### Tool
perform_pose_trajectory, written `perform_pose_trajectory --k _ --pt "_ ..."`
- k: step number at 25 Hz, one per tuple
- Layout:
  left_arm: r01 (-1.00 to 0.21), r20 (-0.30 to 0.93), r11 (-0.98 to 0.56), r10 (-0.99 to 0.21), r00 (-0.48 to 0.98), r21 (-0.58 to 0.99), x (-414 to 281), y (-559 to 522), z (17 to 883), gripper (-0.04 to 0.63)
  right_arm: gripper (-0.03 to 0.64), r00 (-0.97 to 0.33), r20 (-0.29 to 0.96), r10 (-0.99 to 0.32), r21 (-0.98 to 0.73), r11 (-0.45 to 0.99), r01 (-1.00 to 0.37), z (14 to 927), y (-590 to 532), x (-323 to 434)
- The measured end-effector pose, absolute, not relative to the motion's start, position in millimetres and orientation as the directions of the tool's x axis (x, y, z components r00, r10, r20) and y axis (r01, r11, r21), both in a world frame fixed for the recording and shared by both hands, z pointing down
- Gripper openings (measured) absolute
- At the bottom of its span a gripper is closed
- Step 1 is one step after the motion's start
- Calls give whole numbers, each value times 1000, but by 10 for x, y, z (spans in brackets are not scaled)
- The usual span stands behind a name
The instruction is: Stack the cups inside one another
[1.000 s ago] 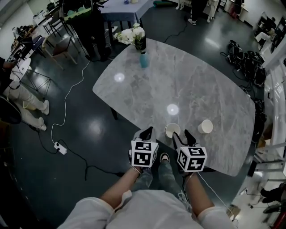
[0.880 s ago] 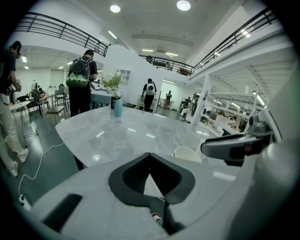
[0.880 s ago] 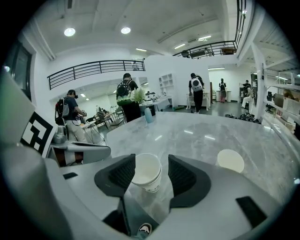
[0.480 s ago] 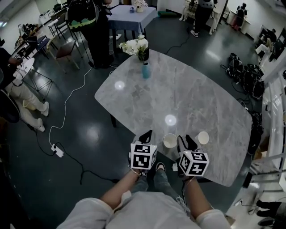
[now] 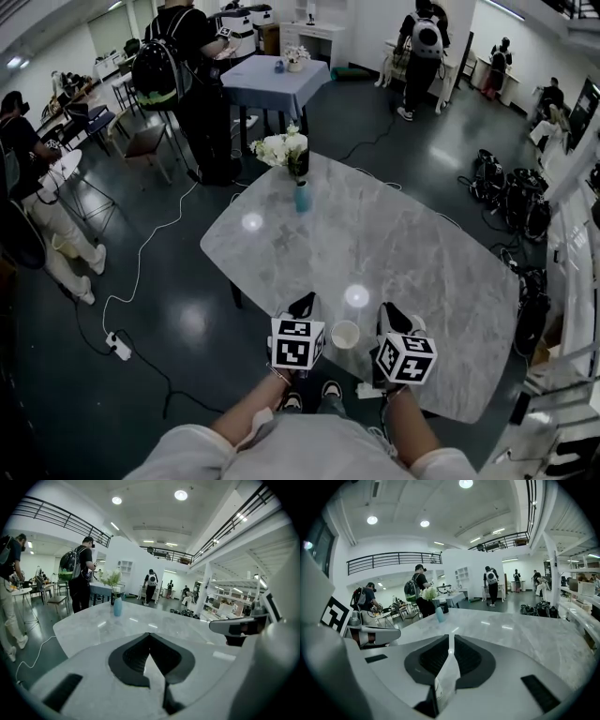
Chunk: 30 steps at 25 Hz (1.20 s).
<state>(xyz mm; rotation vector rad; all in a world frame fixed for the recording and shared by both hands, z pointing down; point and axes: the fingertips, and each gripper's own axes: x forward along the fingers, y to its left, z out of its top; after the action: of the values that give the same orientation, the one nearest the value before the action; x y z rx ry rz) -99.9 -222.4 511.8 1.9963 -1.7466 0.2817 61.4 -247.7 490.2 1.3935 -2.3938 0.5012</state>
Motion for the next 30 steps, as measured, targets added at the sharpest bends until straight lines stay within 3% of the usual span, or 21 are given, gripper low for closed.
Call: perform_pose_trajectory --k 30 --pt "-981 430 -108 -887 170 164 -899 -2502 5005 -5 23 -491 435 -755 -165 469 -868 4875 -2830 634"
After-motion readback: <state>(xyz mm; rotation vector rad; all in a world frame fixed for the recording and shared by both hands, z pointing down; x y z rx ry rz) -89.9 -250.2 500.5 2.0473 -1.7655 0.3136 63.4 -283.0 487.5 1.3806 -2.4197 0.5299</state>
